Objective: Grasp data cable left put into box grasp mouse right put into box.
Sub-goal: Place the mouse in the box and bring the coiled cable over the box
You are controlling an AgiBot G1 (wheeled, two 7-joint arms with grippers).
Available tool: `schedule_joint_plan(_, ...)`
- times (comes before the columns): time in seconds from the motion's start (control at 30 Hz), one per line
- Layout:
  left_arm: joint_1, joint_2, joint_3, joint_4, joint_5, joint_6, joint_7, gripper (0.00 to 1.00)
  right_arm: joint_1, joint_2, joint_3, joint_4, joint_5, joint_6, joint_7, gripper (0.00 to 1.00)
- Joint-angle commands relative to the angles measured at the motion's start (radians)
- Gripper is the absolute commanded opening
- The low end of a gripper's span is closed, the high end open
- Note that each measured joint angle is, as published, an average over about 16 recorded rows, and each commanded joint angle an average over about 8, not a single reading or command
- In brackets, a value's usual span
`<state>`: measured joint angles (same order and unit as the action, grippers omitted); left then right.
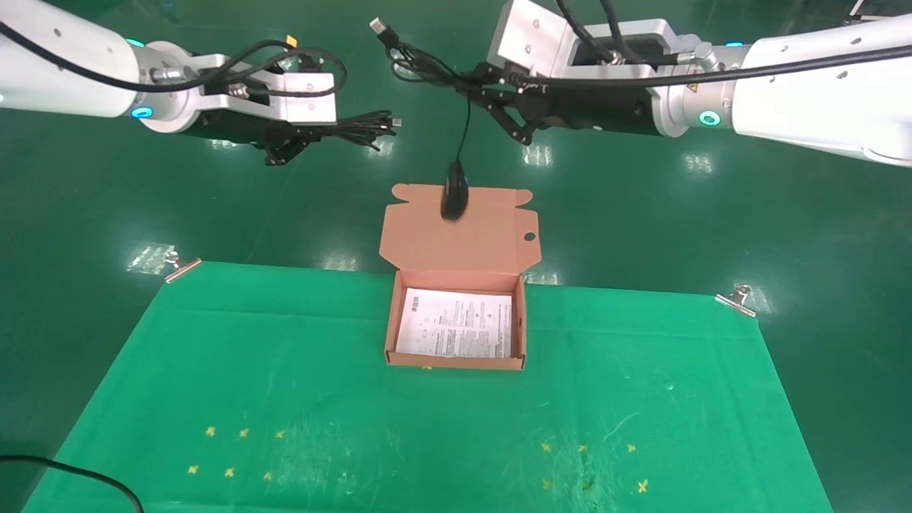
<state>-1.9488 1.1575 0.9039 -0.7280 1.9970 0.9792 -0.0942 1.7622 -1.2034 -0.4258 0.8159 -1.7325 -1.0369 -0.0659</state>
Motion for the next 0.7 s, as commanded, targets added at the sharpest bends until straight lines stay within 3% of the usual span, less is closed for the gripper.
schedule_joint_plan(0.03, -0.005, 0.002, -0.001, 0.007, -0.003, 0.0, 0.008, 0.0, 0.004, -0.002, -0.003, -0.004, 0.002, -0.008, -0.007, 0.0)
schedule_joint_plan(0.43, 0.014, -0.036, 0.019, -0.021, 0.023, 0.064, -0.05, 0.0, -0.019, -0.045, -0.031, -0.096, -0.031, 0.028, -0.093, 0.0)
schedule_joint_plan(0.7, 0.033, -0.077, 0.036, -0.084, 0.059, 0.115, -0.132, 0.0, -0.059, -0.057, -0.043, -0.15, -0.022, 0.004, -0.14, 0.0)
